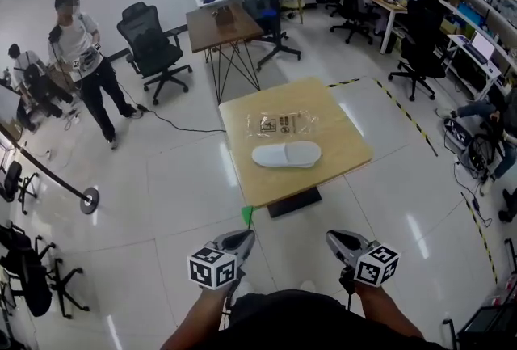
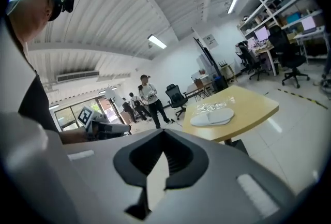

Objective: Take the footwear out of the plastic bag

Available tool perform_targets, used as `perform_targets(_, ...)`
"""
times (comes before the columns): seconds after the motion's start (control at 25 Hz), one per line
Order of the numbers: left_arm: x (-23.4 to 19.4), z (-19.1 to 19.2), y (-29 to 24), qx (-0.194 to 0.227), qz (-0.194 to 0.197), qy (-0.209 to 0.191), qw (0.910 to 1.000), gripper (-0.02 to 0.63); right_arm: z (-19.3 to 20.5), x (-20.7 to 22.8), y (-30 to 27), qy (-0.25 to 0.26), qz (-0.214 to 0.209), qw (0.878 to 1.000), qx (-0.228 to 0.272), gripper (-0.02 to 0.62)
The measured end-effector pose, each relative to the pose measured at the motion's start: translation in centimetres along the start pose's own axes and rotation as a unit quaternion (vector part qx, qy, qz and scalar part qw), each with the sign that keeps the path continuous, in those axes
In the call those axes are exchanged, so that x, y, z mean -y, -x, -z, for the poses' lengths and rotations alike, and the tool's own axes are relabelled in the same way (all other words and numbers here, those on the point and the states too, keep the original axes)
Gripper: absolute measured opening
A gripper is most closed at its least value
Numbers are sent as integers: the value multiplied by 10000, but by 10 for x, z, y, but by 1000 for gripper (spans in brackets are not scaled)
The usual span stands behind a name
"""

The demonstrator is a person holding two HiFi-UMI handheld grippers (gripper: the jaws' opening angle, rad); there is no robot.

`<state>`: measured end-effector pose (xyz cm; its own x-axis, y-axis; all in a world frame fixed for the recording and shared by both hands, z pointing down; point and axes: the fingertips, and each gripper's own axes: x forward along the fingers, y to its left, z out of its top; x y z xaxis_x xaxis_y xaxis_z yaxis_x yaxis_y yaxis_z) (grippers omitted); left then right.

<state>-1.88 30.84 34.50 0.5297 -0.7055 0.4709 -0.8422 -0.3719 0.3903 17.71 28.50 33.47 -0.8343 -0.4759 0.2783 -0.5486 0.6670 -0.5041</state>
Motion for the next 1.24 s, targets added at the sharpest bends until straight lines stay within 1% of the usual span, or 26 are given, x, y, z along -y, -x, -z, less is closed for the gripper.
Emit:
perform_targets(0.16, -22, -8, 17, -133, 109, -329, 9993, 6, 9, -23, -14, 96, 225, 9995, -195, 0)
perform_targets(0.28, -38, -12, 26, -256, 227, -438, 9985, 6, 10, -34, -28, 241, 404, 9984, -312, 0)
perform_targets(0.4, -41, -7, 34, -376, 399, -538, 9970, 6, 15, -43, -34, 265, 533, 9974, -397, 0)
perform_targets(0.56, -44, 1, 38, -349, 431, -445, 9975, 6, 22, -47, -35, 228, 618, 9968, -449, 0)
perform_targets(0.84, -47, 8, 42, -307, 413, -421, 9978, 6, 27, -51, -32, 218, 673, 9964, -467, 0)
perform_targets(1.0, -42, 8, 45, -286, 397, -497, 9976, 6, 24, -52, -31, 294, 630, 9965, -460, 0)
perform_targets(1.24, -33, 17, 43, -288, 361, -433, 9980, 6, 24, -47, -31, 341, 570, 9967, -475, 0)
